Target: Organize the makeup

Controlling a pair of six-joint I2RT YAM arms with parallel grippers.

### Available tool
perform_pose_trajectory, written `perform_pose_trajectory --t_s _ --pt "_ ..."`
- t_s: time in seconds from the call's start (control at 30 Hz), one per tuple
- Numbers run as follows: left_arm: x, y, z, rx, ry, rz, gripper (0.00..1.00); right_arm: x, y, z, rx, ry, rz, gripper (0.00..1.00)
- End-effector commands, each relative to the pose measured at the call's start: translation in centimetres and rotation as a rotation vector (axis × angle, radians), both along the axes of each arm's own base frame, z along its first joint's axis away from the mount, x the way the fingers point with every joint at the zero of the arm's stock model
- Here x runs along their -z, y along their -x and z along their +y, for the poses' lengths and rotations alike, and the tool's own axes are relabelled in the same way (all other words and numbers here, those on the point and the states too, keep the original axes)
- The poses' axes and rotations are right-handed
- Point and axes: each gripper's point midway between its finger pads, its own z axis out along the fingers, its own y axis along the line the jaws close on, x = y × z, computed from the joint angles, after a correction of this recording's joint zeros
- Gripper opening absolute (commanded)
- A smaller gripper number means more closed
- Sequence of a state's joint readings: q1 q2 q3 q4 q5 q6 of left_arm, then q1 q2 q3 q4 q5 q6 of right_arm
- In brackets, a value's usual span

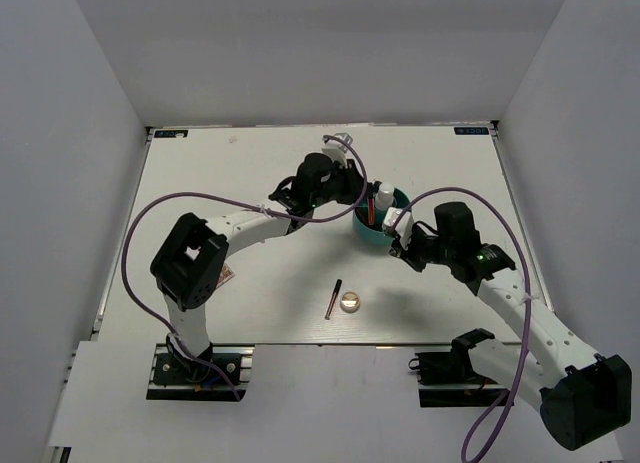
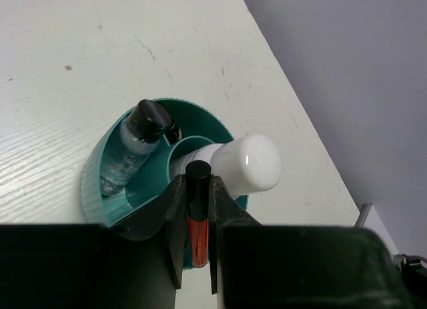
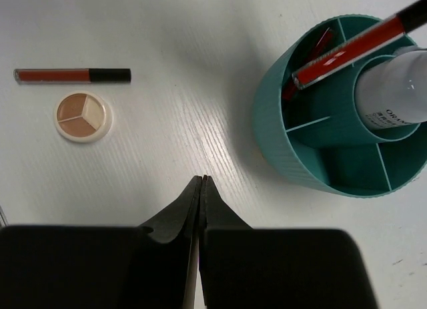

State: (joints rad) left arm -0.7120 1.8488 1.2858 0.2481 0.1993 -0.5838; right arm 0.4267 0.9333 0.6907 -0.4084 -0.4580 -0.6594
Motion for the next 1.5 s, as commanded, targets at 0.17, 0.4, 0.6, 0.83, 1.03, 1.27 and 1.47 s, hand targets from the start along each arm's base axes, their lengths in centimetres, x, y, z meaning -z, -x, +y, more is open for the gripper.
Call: perform_pose_trajectory --t_s 0.17,0.4,0.6,0.83,1.03,1.27,1.47 --pt "-2.1 -0.6 0.1 -0.14 0.08 -0.107 0.0 -1.1 -1.1 0.3 0.028 -0.04 -0.031 0.0" --pt "-1.3 -0.7 1.5 -0.238 0.123 -0.094 0.01 -0.9 -1.1 0.3 0.029 -0.043 -0.02 0.0" --pt "-1.0 -0.3 1.1 -0.232 0.139 -0.081 0.16 -1.0 -1.0 0.4 0.021 -0.045 -0.022 0.0" --pt "-1.7 0.3 1.0 -0.225 0.148 -0.086 0.47 -1.1 0.3 1.2 -0.085 -0.058 -0.011 0.22" --pt "-3.3 0.3 1.2 -0.229 0.159 -0.107 0.48 -1.3 1.8 2.2 -0.236 -0.071 -0.01 0.4" --pt "-8.5 1.7 4.6 -0.252 0.117 -0.131 0.46 -1.2 5.9 4.5 -0.717 -0.126 -0.104 0.4" --pt "-5.9 6.0 12.1 -0.356 -0.145 0.042 0.4 1.0 5.7 5.7 -0.985 0.002 -0.163 0.35"
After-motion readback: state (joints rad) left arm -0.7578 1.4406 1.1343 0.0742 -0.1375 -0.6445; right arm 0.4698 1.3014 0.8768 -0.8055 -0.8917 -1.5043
